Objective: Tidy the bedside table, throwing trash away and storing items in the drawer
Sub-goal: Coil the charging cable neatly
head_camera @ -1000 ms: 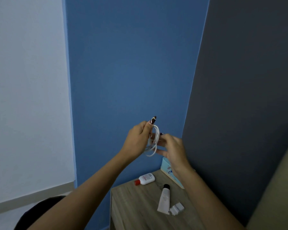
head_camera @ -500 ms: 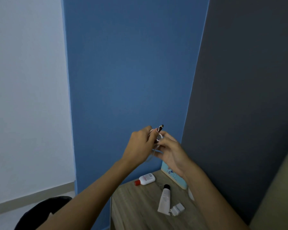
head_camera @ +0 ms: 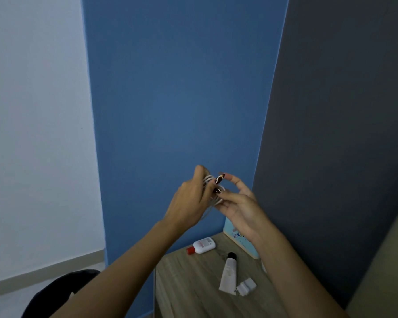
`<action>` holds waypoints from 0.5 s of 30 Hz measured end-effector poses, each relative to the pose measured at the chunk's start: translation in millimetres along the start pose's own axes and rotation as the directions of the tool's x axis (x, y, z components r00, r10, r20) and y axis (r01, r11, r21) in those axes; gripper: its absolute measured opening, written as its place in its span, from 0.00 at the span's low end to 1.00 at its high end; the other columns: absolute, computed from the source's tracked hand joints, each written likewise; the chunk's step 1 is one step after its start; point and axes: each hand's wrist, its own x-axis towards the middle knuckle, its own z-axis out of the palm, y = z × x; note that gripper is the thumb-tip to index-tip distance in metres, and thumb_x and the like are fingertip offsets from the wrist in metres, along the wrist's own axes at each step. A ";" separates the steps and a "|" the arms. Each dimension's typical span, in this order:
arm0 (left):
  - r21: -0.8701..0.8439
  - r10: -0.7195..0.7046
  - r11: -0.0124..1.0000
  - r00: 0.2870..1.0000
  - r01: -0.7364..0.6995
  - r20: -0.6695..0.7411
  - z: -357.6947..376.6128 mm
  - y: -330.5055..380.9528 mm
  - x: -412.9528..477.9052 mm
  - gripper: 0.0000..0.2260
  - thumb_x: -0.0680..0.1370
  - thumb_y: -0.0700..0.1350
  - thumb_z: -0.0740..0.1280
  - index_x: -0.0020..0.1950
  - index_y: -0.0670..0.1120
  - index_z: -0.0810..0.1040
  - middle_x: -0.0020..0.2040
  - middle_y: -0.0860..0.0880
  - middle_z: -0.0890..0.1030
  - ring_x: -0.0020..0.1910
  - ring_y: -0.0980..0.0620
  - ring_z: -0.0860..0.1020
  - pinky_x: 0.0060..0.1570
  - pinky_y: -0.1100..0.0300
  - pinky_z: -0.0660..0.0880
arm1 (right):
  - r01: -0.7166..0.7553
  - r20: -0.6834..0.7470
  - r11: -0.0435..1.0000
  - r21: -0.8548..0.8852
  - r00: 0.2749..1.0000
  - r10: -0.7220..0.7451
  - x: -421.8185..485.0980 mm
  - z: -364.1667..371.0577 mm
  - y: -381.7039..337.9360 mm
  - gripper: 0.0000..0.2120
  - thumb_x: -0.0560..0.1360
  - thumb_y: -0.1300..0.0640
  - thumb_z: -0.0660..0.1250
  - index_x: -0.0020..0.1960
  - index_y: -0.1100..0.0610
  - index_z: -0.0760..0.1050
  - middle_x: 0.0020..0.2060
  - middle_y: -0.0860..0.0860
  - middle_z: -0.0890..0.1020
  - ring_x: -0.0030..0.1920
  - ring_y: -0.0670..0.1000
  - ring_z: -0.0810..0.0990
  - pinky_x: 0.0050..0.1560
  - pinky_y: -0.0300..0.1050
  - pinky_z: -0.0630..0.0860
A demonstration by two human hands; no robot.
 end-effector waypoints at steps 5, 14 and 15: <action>-0.100 -0.018 0.995 1.000 0.019 0.010 0.4 -4.1 -0.2 0.05 0.82 0.50 0.57 0.52 0.49 0.67 0.37 0.50 0.78 0.31 0.56 0.76 0.31 0.64 0.72 | -0.018 0.040 0.996 0.086 0.999 0.015 -3.3 0.6 0.2 0.25 0.74 0.73 0.59 0.67 0.54 0.72 0.45 0.61 0.79 0.39 0.53 0.78 0.49 0.53 0.80; -0.115 -0.146 0.983 0.989 0.145 -0.001 2.9 -1.0 9.3 0.09 0.81 0.47 0.59 0.45 0.44 0.74 0.30 0.52 0.75 0.28 0.59 0.73 0.29 0.69 0.68 | 0.031 0.191 0.958 -0.287 0.981 0.025 -9.7 2.2 -9.1 0.33 0.71 0.77 0.61 0.67 0.49 0.72 0.42 0.57 0.74 0.42 0.52 0.76 0.55 0.51 0.74; -0.120 -0.148 0.982 0.989 0.148 0.010 2.7 -0.7 9.4 0.09 0.81 0.46 0.59 0.47 0.44 0.74 0.31 0.52 0.77 0.28 0.61 0.74 0.29 0.70 0.69 | 0.048 0.155 0.933 -0.357 0.988 0.008 -10.0 3.0 -9.7 0.32 0.71 0.77 0.61 0.66 0.48 0.73 0.42 0.57 0.76 0.43 0.51 0.78 0.54 0.49 0.75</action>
